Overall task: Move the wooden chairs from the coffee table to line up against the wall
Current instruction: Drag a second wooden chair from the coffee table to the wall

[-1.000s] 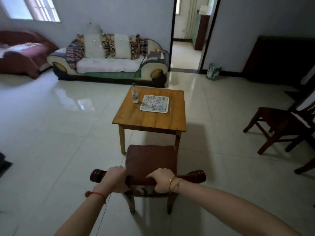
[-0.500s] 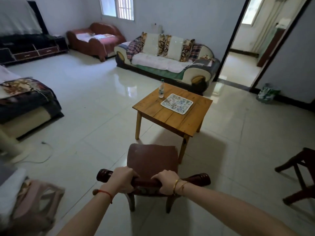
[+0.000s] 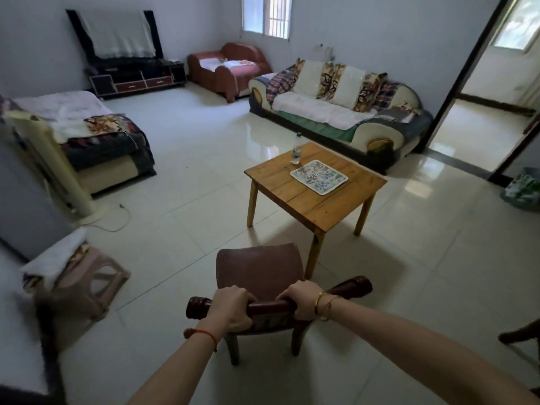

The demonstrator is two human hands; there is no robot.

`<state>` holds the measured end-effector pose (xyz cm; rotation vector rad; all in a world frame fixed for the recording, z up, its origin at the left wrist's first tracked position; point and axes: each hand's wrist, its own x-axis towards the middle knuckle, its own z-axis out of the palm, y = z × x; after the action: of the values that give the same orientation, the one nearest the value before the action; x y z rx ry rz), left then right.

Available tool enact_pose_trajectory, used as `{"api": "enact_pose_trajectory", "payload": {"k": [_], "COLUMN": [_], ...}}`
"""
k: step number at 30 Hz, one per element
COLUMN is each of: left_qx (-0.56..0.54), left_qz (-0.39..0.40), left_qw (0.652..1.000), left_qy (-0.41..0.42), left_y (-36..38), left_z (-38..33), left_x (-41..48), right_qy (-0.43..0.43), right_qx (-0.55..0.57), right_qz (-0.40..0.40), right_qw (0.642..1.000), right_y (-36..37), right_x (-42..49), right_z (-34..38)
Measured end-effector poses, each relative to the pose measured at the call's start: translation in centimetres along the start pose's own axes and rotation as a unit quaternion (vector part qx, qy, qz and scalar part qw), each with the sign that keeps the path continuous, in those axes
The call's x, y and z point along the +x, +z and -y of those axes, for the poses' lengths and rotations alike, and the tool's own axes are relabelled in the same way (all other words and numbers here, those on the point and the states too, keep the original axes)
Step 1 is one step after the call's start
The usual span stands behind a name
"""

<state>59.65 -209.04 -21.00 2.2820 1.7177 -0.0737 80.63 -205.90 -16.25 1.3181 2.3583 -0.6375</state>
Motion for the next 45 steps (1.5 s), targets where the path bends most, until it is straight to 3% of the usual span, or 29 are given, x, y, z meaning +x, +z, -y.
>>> {"api": "enact_pose_trajectory", "payload": {"k": [10, 20, 30, 45], "left_qx": [-0.029, -0.046, -0.075, -0.124], "left_qz": [-0.036, -0.042, -0.081, -0.087], "left_qw": [0.991, 0.976, 0.933, 0.868], "left_qy": [-0.127, -0.21, -0.343, -0.472], "left_y": [4.3, 6.5, 7.4, 7.4], "left_z": [-19.2, -32.0, -47.2, -67.0], "left_x": [-0.7, 1.4, 9.6, 22.8], "right_qy": [-0.122, -0.191, -0.323, -0.444], "right_qx": [-0.079, -0.117, -0.202, -0.242], "right_qz": [0.037, 0.04, 0.057, 0.073], "right_qw": [0.989, 0.974, 0.923, 0.86], "right_y": [1.8, 2.4, -0.5, -4.3], "right_x": [-8.9, -13.5, -14.0, -14.5], "right_z": [-14.2, -24.5, -39.7, -59.1]}}
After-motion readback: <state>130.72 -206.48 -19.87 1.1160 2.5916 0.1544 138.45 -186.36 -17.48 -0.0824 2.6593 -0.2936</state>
